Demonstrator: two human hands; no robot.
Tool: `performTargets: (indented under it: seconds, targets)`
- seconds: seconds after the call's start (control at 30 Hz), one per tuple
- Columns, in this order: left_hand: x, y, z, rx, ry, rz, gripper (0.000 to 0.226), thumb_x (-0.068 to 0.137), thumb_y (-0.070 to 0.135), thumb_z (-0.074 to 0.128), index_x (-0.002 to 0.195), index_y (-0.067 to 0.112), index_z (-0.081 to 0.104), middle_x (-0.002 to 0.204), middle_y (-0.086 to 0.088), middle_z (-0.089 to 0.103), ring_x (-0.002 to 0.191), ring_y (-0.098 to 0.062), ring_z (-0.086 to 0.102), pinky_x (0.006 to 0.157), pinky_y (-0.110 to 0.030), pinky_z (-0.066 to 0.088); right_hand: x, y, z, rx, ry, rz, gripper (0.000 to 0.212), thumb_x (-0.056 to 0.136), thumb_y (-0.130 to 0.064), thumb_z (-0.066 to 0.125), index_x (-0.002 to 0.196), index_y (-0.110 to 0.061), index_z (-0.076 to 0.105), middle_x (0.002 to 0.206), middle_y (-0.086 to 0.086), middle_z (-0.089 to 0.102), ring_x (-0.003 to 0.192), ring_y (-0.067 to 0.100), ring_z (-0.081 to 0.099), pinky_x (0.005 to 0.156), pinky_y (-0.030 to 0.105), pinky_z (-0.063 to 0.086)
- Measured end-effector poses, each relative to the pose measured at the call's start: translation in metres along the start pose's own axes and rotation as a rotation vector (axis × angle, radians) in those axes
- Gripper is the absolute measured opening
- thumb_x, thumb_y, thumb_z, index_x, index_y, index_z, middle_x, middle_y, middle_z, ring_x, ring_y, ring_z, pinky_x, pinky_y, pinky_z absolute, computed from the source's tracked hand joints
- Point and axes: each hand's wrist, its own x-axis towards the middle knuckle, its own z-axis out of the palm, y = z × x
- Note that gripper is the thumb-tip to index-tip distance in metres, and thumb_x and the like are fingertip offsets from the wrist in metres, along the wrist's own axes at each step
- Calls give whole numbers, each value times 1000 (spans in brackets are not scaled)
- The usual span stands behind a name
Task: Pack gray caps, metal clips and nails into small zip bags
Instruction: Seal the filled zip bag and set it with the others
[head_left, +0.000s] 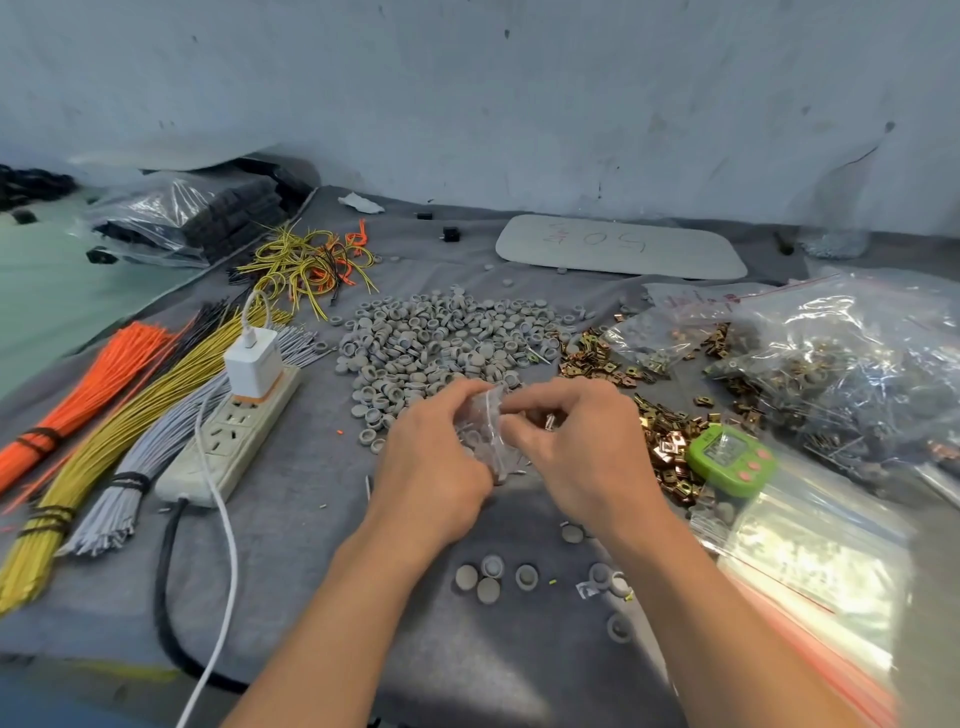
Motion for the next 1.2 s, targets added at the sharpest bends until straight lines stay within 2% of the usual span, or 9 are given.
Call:
performTargets:
  seconds: [0.13,0.27,0.37,0.5,0.7,0.8,0.93,1.07,1.2]
  targets:
    - [0,0,-1,-143,13,25,61,67,7,83,112,46,67,92,24,69,90,5,62,70,-6,41,-1,-2,4,56,-36,-17,15,87,-16,78,89,-29,84,79,-20,76,77,4,70,67,18,53]
    - [4,-1,-7,-286,93,-3,51,68,15,91,99,50,69,89,31,70,85,11,64,70,-14,48,4,5,-4,119,175,109,10,91,-22,77,93,-30,84,75,-34,70,75,-7,67,61,6,47]
    - [6,-3,-11,-322,194,-73,61,71,7,89,96,57,65,90,27,71,82,13,64,69,-20,55,5,11,-6,-3,126,171,14,92,-18,76,92,-30,83,72,-34,67,71,-7,66,57,2,45]
    - [4,-3,-17,-312,348,-102,65,71,8,84,107,57,63,94,26,70,87,11,63,67,-22,47,-1,16,9,-316,-125,95,25,97,-14,65,104,-31,81,105,-6,75,101,16,62,98,37,49]
    - [1,-1,-20,-234,316,-66,58,76,10,81,115,49,64,94,26,68,89,17,58,62,-5,39,0,20,29,-519,-303,-36,40,95,-11,59,125,-36,69,122,-2,66,117,26,56,102,43,39]
    - [1,-3,-21,-196,305,-52,60,76,7,80,113,51,63,94,23,68,85,13,59,61,-3,39,0,23,32,-452,-260,65,33,89,-5,61,108,-32,69,103,-1,69,98,25,64,83,34,51]
    - [1,-6,-21,-137,283,-63,57,76,9,82,111,50,62,87,29,61,80,17,54,64,-1,37,1,28,23,-302,-132,140,25,94,-10,64,88,-34,65,81,-14,63,68,2,59,55,16,43]
    - [-1,-5,-14,-70,169,-24,53,76,13,80,118,43,66,96,17,67,93,-10,62,77,-24,48,1,7,10,69,68,82,23,89,-8,73,85,-31,75,77,-13,71,71,4,66,64,19,53]
    - [-4,2,-7,-36,36,13,62,74,5,75,121,43,64,104,12,68,99,-15,62,84,-32,51,-3,-8,10,168,5,48,28,81,-5,78,89,-32,77,75,-14,74,66,6,69,62,23,57]
